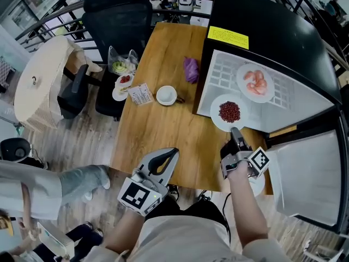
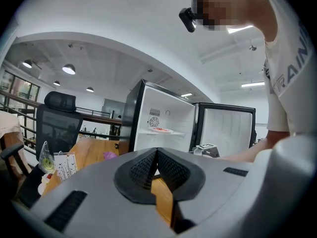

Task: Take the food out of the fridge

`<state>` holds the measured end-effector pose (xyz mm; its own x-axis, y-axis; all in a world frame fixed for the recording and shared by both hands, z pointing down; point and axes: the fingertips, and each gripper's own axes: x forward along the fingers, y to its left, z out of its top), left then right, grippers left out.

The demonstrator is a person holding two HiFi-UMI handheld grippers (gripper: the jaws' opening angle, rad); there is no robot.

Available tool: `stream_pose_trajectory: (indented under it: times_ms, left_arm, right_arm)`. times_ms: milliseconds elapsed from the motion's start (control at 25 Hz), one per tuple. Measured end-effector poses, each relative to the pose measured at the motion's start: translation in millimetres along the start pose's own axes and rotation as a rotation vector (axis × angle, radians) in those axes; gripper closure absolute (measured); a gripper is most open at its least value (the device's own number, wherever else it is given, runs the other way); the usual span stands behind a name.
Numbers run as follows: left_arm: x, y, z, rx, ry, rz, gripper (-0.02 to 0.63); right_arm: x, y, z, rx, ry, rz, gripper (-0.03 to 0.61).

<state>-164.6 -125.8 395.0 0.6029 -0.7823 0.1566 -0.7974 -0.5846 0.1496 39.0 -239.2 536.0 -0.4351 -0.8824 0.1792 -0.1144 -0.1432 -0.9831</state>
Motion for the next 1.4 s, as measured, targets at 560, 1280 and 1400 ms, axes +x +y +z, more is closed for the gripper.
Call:
stream_pose_trajectory:
  times_ms: [560,1280,1400]
  left_arm:
    - [12,-67,2,0.019,-0.021,-0.072,0.606]
    - [43,-115,-30,0.021,0.068,-0.149,0.606]
    - [46,-119,-32,0.020,0.074,-0.156,0.606]
  right_arm:
    - [-122,13,-29,-0.074,0.162,0.038,0.552]
    - [-205,-127,-68,-0.038,0.268,-0.180,0.551]
    - [-208,-138,-72,-0.005,0.270,-0.205,0.551]
